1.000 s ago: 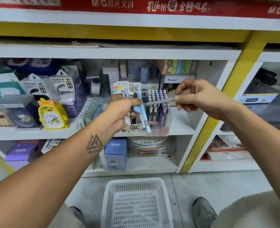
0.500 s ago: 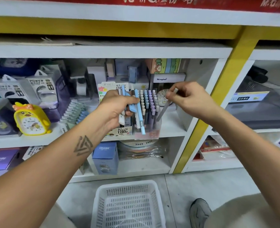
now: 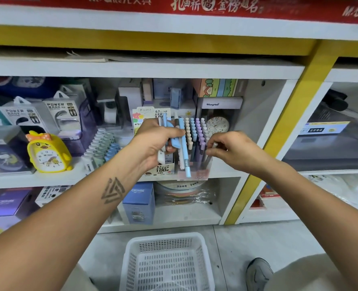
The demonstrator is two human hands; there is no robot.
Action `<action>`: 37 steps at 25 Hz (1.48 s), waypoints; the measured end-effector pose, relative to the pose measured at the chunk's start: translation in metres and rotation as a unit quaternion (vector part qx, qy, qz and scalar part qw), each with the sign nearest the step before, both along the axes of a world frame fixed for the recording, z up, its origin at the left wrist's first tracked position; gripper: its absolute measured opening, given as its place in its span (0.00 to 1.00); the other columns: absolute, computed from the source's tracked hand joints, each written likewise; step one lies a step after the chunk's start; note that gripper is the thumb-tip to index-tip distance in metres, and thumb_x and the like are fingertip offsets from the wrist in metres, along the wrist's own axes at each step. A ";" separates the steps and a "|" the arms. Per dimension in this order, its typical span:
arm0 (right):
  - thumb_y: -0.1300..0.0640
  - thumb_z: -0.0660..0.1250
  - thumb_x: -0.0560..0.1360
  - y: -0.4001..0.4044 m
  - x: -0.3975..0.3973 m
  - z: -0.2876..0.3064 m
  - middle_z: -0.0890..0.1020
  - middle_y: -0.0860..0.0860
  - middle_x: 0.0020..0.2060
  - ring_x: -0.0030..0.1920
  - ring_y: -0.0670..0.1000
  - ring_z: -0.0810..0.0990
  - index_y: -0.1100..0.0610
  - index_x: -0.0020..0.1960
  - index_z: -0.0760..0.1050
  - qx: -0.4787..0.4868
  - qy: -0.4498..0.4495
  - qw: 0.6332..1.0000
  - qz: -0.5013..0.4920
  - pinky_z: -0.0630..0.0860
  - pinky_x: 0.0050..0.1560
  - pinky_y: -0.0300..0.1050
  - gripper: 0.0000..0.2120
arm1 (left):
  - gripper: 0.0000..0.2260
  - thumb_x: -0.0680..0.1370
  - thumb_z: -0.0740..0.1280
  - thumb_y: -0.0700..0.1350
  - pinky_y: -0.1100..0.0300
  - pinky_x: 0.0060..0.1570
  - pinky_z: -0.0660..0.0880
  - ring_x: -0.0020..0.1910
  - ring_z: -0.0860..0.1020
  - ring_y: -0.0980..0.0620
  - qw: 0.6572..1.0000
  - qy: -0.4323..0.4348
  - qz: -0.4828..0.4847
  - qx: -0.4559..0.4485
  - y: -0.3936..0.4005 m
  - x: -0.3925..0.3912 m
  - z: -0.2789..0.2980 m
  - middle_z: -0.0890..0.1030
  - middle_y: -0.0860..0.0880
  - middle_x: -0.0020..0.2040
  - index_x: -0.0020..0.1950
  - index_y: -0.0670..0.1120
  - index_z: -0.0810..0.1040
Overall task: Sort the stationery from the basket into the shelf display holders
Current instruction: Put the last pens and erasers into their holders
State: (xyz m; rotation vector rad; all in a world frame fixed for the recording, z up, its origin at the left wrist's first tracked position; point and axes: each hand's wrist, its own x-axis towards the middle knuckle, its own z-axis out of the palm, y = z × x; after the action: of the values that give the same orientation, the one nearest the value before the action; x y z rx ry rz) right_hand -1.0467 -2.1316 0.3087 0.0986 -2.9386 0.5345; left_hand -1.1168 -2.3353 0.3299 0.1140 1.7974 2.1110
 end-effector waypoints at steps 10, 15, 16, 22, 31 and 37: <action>0.49 0.65 0.81 -0.007 0.000 -0.003 0.85 0.51 0.42 0.44 0.56 0.82 0.54 0.49 0.81 0.101 0.099 0.990 -0.020 0.79 0.42 0.53 0.11 | 0.10 0.70 0.72 0.29 0.63 0.23 0.65 0.25 0.76 0.49 1.000 -0.001 0.000 0.002 -0.001 0.001 0.002 0.80 0.40 0.35 0.43 0.40 0.74; 0.49 0.67 0.80 -0.031 0.001 0.017 0.84 0.54 0.34 0.34 0.52 0.81 0.54 0.50 0.78 -0.213 0.056 0.976 0.001 0.78 0.33 0.48 0.09 | 0.08 0.71 0.73 0.30 0.64 0.22 0.67 0.25 0.76 0.49 1.000 0.005 0.015 0.019 0.000 0.000 0.003 0.80 0.41 0.32 0.43 0.39 0.75; 0.50 0.71 0.78 -0.038 0.003 0.019 0.85 0.56 0.35 0.32 0.51 0.82 0.56 0.53 0.75 -0.312 -0.024 0.950 0.018 0.77 0.30 0.45 0.11 | 0.08 0.71 0.73 0.31 0.64 0.22 0.67 0.24 0.76 0.49 0.999 0.012 0.024 0.023 0.000 0.000 0.003 0.79 0.42 0.30 0.42 0.38 0.76; 0.64 0.72 0.76 -0.039 -0.002 0.018 0.86 0.55 0.37 0.34 0.51 0.82 0.60 0.59 0.79 -0.416 -0.059 0.908 -0.001 0.78 0.36 0.40 0.12 | 0.05 0.72 0.73 0.33 0.64 0.21 0.66 0.26 0.76 0.48 0.995 0.052 0.083 -0.005 -0.009 -0.012 0.005 0.80 0.40 0.33 0.44 0.35 0.77; 0.68 0.73 0.74 -0.014 -0.003 0.032 0.85 0.52 0.40 0.41 0.48 0.82 0.57 0.47 0.83 -0.476 0.066 0.877 -0.013 0.79 0.46 0.39 0.07 | 0.07 0.72 0.71 0.31 0.63 0.21 0.66 0.25 0.74 0.48 0.991 0.023 0.128 0.006 -0.034 -0.030 0.012 0.78 0.37 0.35 0.40 0.36 0.73; 0.63 0.71 0.77 -0.022 -0.004 0.042 0.82 0.46 0.38 0.38 0.43 0.77 0.53 0.49 0.82 -0.236 0.183 0.954 -0.008 0.75 0.40 0.34 0.06 | 0.12 0.72 0.72 0.31 0.62 0.21 0.68 0.27 0.76 0.47 0.998 0.007 0.068 0.005 -0.020 -0.016 0.007 0.80 0.37 0.37 0.52 0.33 0.74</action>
State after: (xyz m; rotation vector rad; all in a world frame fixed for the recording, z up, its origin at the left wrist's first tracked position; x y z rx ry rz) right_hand -1.0512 -2.1539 0.3503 0.1029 -2.3814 1.0680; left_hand -1.1329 -2.3555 0.3366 0.0097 1.8514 2.2167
